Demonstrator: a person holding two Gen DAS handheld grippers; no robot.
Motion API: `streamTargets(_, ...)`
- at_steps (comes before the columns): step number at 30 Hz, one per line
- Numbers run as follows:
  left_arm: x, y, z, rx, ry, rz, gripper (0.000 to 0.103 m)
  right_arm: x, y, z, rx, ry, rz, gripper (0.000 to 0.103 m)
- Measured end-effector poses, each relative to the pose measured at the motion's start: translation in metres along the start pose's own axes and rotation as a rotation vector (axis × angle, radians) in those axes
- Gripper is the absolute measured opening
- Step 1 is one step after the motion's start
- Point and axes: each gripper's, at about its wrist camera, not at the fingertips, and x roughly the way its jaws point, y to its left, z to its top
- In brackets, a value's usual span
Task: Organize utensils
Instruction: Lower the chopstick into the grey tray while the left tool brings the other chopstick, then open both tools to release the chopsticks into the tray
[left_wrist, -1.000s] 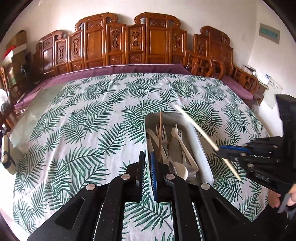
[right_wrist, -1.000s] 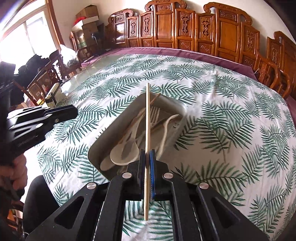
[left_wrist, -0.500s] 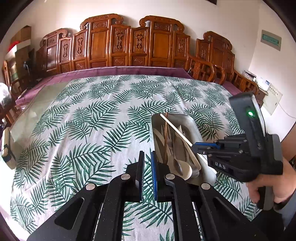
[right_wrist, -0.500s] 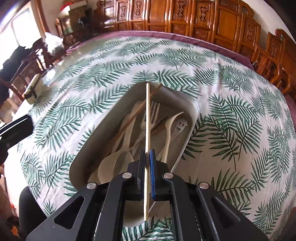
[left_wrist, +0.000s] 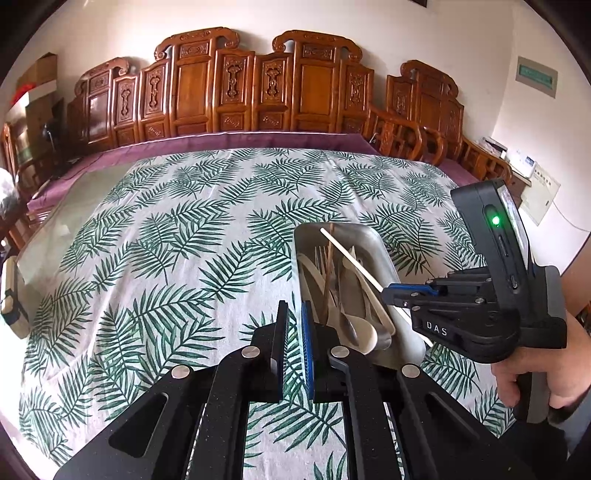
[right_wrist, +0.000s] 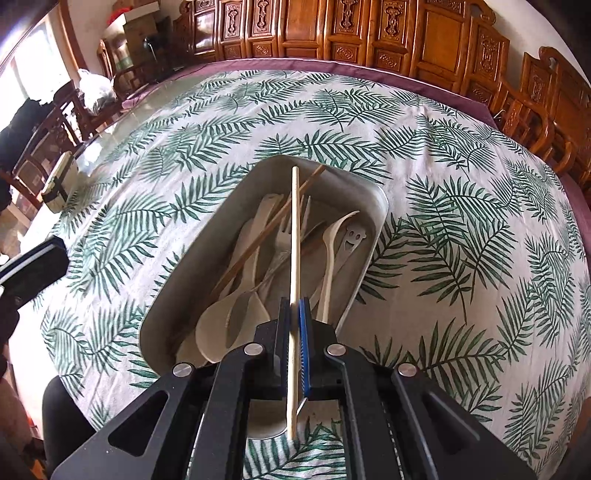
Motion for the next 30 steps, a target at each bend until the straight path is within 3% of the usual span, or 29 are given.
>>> streamTargets(4, 0.000, 0.000, -0.001, 0.003, 0.002, -0.002, 0.006, -0.005, 0.002, 0.003, 0.011, -0.036, 0.035, 0.007)
streamTargets(7, 0.000, -0.001, -0.001, 0.003, 0.000, -0.003, 0.006, -0.010, 0.005, 0.004, 0.004, -0.069, 0.050, 0.015)
streamTargets(16, 0.001, -0.007, -0.004, 0.018, 0.004, -0.003, 0.009, -0.027, 0.008, -0.007, -0.028, -0.115, 0.066, 0.015)
streamTargets(17, 0.000, -0.010, -0.004, 0.023, 0.001, -0.003, 0.013, -0.029, 0.007, -0.010, -0.028, -0.119, 0.064, 0.015)
streamTargets(20, -0.001, -0.017, -0.005, 0.033, -0.011, -0.003, 0.038, -0.039, 0.000, -0.018, -0.024, -0.139, 0.060, 0.015)
streamTargets(22, 0.000, -0.019, -0.006, 0.035, -0.013, 0.002, 0.063, -0.046, -0.006, -0.023, -0.015, -0.151, 0.059, 0.015)
streamTargets(24, 0.000, -0.022, -0.006, 0.035, -0.020, 0.002, 0.068, -0.054, -0.014, -0.030, -0.008, -0.167, 0.047, 0.015)
streamTargets(27, 0.001, -0.030, -0.006, 0.036, -0.020, 0.013, 0.087, -0.066, -0.027, -0.039, 0.007, -0.184, 0.031, 0.017)
streamTargets(29, 0.001, -0.036, -0.007, 0.035, -0.020, 0.022, 0.092, -0.072, -0.034, -0.044, 0.019, -0.197, 0.018, 0.032)
streamTargets(30, 0.001, -0.039, -0.007, 0.036, -0.019, 0.024, 0.094, -0.077, -0.040, -0.048, 0.029, -0.208, 0.000, 0.046)
